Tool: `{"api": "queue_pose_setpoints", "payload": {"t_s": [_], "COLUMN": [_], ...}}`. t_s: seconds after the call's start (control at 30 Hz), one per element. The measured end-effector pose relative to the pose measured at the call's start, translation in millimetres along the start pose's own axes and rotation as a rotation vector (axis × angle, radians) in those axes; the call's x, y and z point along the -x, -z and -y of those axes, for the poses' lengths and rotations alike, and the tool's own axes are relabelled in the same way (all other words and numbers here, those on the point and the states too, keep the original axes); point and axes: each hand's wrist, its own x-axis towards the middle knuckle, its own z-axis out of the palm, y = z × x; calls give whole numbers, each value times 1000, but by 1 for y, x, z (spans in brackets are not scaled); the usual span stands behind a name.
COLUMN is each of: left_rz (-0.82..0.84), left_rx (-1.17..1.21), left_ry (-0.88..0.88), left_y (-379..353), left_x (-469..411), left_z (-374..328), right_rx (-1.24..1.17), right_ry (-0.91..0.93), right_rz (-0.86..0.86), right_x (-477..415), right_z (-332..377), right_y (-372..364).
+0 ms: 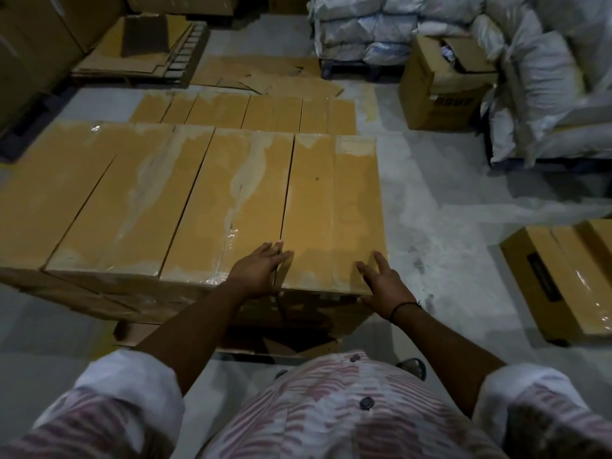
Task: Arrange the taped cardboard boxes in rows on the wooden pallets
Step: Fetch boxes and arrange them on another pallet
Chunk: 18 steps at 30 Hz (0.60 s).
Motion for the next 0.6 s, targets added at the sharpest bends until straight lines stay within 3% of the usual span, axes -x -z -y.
{"api": "queue_pose_setpoints", "payload": {"t_s": [0.6], "left_rz": [43], "left_rx": [-119], "left_ry": [-51], "left_y": [6], "left_x": [4], "left_z": [3], "right_rx": [-39], "right_ry": [-1], "right_rz": [-9], "right_x": [-1], "right_z": [-1], "right_y": [2]}}
